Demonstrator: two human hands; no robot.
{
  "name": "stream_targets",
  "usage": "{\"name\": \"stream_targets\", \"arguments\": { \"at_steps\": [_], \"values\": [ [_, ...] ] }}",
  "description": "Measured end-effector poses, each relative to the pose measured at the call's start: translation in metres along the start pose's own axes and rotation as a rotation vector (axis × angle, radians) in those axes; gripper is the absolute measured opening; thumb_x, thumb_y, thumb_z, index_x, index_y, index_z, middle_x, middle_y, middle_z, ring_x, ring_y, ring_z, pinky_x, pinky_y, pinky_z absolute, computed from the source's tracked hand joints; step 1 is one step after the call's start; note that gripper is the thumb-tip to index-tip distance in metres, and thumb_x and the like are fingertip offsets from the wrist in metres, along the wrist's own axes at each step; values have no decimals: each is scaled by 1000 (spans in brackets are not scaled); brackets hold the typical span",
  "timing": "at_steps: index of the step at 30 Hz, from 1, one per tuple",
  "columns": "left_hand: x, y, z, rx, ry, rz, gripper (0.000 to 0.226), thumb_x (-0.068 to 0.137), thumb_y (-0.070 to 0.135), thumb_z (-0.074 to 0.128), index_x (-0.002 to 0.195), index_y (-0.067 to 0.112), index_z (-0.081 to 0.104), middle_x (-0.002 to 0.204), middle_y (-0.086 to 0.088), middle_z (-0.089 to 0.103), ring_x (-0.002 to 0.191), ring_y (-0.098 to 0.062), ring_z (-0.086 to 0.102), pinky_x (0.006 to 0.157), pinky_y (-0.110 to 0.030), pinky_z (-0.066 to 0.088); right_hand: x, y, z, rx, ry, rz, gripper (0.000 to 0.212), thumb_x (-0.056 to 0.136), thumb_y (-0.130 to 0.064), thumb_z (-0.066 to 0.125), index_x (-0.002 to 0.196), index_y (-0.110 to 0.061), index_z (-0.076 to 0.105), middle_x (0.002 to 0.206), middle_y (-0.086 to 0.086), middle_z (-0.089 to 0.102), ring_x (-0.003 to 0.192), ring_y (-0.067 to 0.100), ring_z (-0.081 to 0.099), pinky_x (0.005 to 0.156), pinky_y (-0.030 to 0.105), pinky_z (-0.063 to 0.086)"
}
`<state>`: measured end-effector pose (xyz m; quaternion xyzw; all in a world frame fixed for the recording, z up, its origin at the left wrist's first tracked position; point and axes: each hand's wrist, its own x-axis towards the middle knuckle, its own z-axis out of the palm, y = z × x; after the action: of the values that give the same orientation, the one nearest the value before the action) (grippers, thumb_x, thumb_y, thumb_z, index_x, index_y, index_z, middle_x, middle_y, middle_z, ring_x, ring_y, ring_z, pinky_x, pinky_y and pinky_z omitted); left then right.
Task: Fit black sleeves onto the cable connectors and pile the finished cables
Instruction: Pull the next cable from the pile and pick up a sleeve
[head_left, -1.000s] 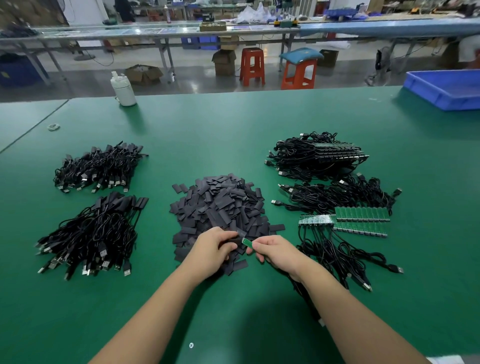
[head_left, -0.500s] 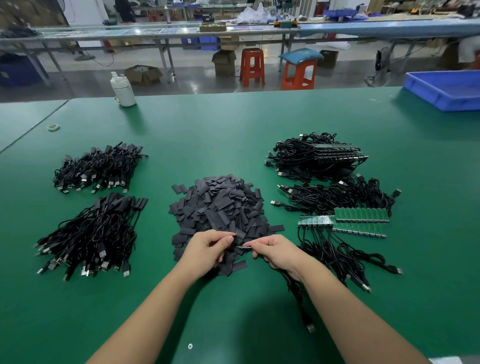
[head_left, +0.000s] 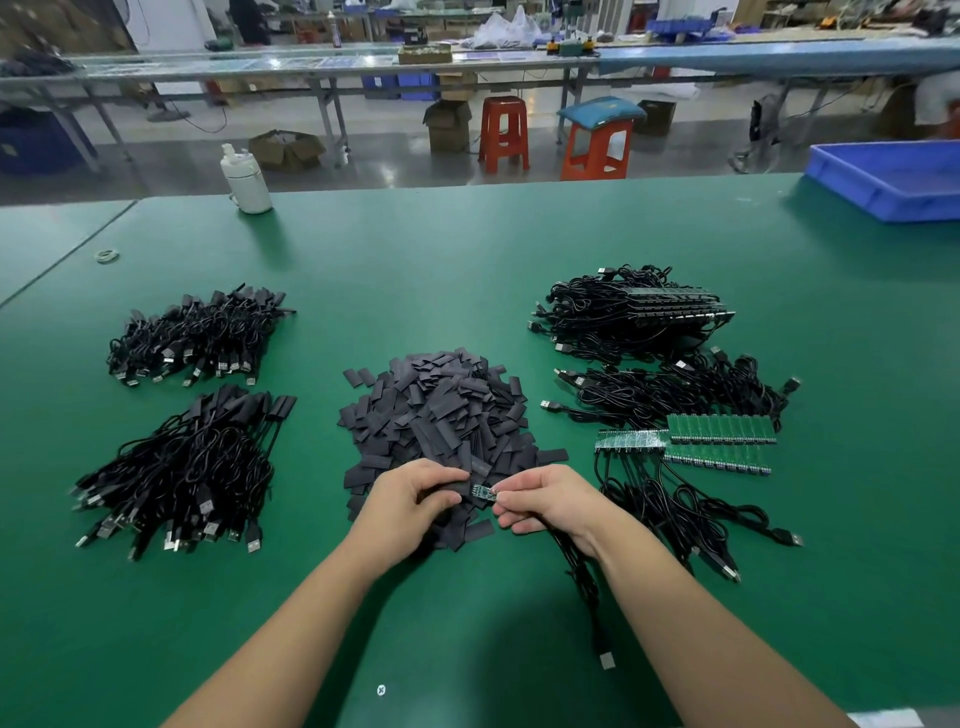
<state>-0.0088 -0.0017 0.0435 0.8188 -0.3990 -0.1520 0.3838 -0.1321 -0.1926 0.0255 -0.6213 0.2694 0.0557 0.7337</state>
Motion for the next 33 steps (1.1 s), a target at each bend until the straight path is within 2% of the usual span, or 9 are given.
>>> {"name": "stream_targets", "arguments": {
  "at_steps": [11, 17, 28, 33],
  "values": [
    [-2, -1, 5, -27, 48, -43, 25, 85, 16, 74, 105, 31, 76, 94, 18, 71, 91, 8, 60, 80, -5, 39, 0, -1, -1, 64, 7, 16, 15, 90, -7, 71, 105, -5, 72, 84, 9, 75, 72, 15, 71, 64, 22, 57],
    [-2, -3, 8, -50, 38, -65, 28, 85, 19, 75, 108, 34, 75, 97, 20, 71, 93, 7, 61, 84, -7, 41, 0, -1, -1, 58, -2, 11, 15, 90, -7, 71, 105, -6, 72, 85, 10, 76, 73, 15, 71, 66, 22, 57],
    [-3, -3, 8, 6, 34, -89, 32, 83, 25, 77, 113, 35, 73, 96, 25, 68, 93, 19, 56, 79, 2, 36, 2, 2, -1, 26, -4, 3, 15, 89, -7, 73, 104, -7, 73, 86, 10, 76, 74, 15, 72, 65, 22, 57],
    [-2, -3, 7, 29, 8, -97, 27, 83, 24, 77, 109, 32, 74, 87, 23, 70, 81, 10, 63, 76, -4, 42, 2, 2, -1, 0, -11, -1, 13, 89, -8, 73, 102, -9, 74, 86, 10, 77, 75, 15, 72, 65, 21, 57]
  ]
}}
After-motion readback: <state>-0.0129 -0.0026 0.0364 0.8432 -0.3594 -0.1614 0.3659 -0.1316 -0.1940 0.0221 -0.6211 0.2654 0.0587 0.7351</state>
